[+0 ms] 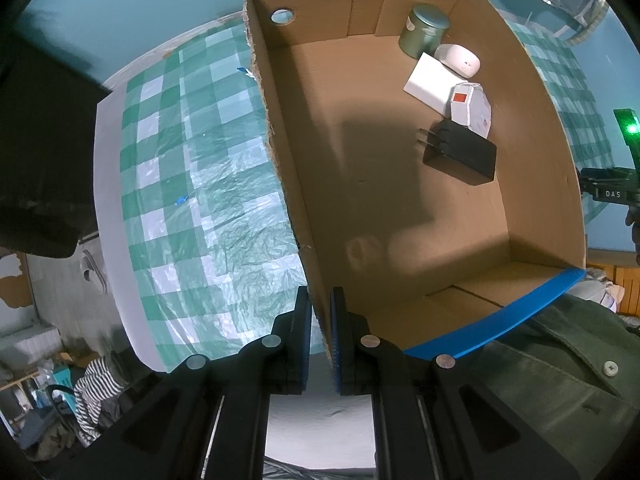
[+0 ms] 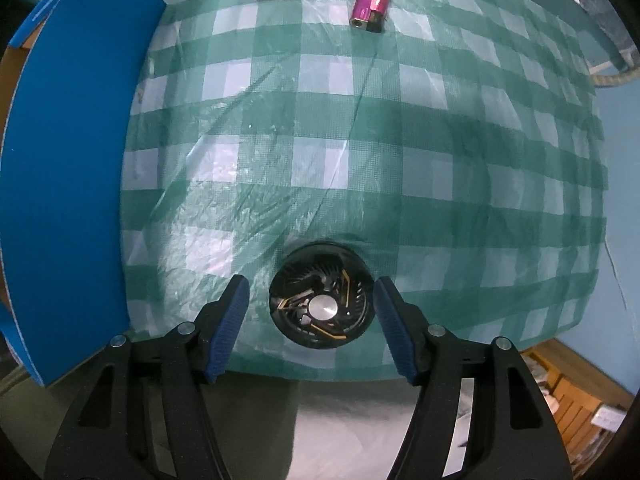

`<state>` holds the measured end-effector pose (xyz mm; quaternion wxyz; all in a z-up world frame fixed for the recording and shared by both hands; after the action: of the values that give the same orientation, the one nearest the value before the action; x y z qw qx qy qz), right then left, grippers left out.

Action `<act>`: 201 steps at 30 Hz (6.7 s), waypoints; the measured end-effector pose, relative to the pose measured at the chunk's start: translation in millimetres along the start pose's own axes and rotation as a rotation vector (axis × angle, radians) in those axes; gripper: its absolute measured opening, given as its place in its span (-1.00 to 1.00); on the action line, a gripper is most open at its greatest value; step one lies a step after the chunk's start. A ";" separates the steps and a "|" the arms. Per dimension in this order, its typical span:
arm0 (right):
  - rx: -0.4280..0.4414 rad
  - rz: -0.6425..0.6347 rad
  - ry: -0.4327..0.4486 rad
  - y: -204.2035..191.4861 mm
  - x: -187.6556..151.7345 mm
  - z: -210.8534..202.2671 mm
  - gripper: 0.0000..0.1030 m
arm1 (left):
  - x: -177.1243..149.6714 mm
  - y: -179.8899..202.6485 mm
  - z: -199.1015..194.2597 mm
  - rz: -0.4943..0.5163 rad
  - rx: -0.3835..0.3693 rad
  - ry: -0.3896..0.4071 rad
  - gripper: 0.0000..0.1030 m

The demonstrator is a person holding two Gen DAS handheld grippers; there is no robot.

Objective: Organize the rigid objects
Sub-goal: 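Return the right gripper to the table and grasp the black round fan, then lift the black fan with the right gripper into the box and release, then move the open right gripper to the white cube charger and grasp it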

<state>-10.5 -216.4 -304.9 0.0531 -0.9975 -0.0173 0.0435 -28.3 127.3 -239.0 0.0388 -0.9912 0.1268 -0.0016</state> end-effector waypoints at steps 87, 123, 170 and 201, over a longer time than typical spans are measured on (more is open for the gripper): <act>0.003 -0.632 0.038 -212.7 106.2 -65.7 0.18 | 8.2 -7.1 3.2 -0.089 -0.012 -0.004 -0.84; 0.003 -0.680 0.077 -223.2 113.8 -81.9 0.27 | 7.5 -7.1 2.6 -0.122 0.005 -0.012 -0.84; -0.055 -0.287 0.050 -50.8 182.9 -70.9 0.27 | 4.3 -5.8 0.5 -0.142 0.021 -0.026 -0.84; 0.006 -0.017 -0.021 -13.9 227.4 8.5 0.01 | 3.1 -6.9 0.8 -0.179 0.029 -0.042 -0.84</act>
<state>214.7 -192.8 -331.2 0.0563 -0.9966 -0.0262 0.0535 -23.5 133.3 -239.3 0.0555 -0.9977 0.0367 0.0141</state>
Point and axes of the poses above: each gripper's, at about its wrist camera, not at the fingertips, and z roughly the way its jaws point, y to its right, x to its top, the point moved 3 cm from there along z, roughly the way its jaws point, and after that the axes turned 5 degrees about x, right-handed, at the moved point
